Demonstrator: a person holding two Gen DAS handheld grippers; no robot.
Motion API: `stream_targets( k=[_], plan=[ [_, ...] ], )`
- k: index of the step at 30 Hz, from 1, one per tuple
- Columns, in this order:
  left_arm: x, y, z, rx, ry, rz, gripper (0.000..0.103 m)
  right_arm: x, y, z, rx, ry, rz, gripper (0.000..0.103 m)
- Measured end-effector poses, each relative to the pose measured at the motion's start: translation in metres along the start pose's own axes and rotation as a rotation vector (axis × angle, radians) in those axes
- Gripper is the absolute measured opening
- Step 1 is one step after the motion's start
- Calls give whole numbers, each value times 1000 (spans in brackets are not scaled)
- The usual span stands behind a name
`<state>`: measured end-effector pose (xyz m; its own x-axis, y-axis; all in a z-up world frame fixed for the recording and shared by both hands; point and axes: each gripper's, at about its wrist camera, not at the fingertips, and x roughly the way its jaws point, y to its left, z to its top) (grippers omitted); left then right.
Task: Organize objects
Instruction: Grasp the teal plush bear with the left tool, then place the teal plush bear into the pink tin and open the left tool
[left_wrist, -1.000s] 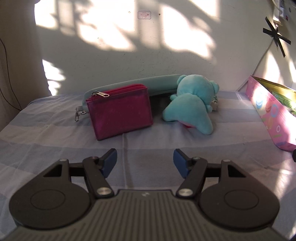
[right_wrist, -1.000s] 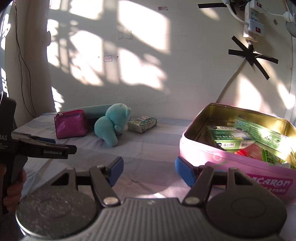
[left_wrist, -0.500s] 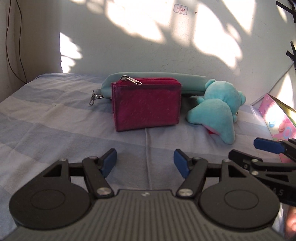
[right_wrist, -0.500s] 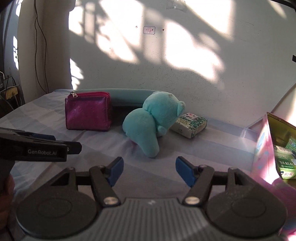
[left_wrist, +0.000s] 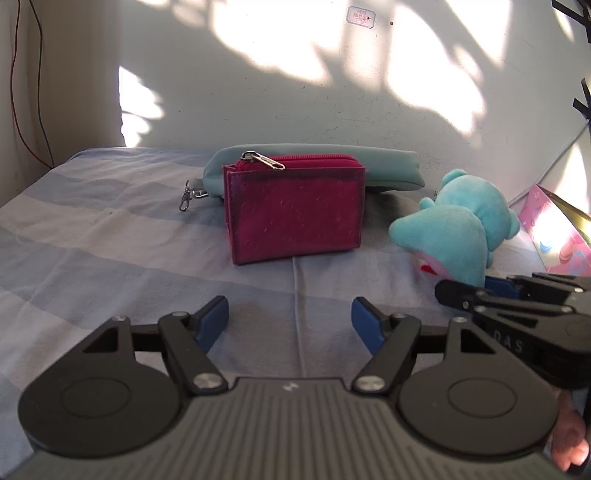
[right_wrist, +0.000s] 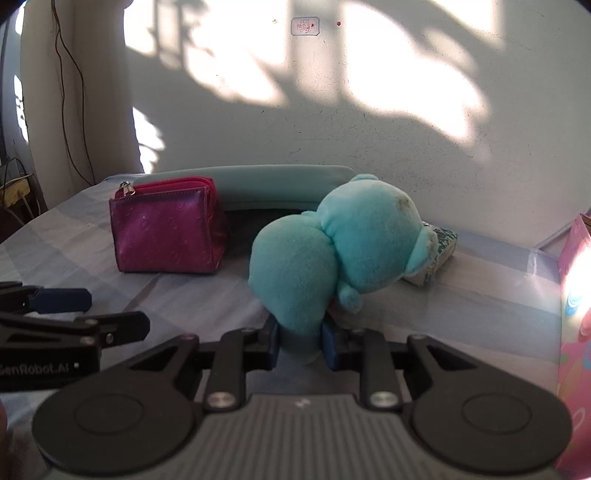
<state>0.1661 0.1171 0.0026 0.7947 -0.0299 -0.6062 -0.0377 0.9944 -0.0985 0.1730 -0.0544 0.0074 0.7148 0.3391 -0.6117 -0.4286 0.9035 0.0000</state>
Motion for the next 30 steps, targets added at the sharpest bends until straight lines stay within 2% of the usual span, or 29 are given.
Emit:
stream_targets(
  k=[3,7,10,13,15,16,18,20,22,27,29,30],
  plan=[
    [-1,4,0,-21,-2,-20,75,-34,0,-24,-35,8,24,22],
    [-5,8,0,-51,-11,-99,75,-89,-5,-62,-3,17,54,23],
    [-11,7,-2,-53,-37,-147,75,-128,-2,-85,-38,-2,71,26],
    [-18,1,-5,-74,-26,-296,75,-152,-3,-99,-109,-24,22,29],
    [-22,-10,-8,-75,-3,-405,75,-162,-11,-105,-101,-35,-22,38],
    [-26,-17,-9,-62,1,-448,75,-166,-18,-107,-73,-42,-29,44],
    [-37,-34,-13,-12,7,-531,76,-171,-31,-108,-12,-49,-19,45],
    [-49,-50,-18,32,14,-595,88,-173,-38,-109,20,-53,-10,48],
    [-59,-64,-22,65,13,-642,91,-172,-41,-108,26,-61,7,52],
    [-67,-89,-21,52,75,-713,91,-160,-41,-101,18,-53,41,55],
    [-65,-102,-24,81,109,-675,88,-152,-42,-100,21,-44,70,50],
    [-62,-107,-28,97,127,-663,75,-148,-43,-99,31,-32,79,45]
  ],
)
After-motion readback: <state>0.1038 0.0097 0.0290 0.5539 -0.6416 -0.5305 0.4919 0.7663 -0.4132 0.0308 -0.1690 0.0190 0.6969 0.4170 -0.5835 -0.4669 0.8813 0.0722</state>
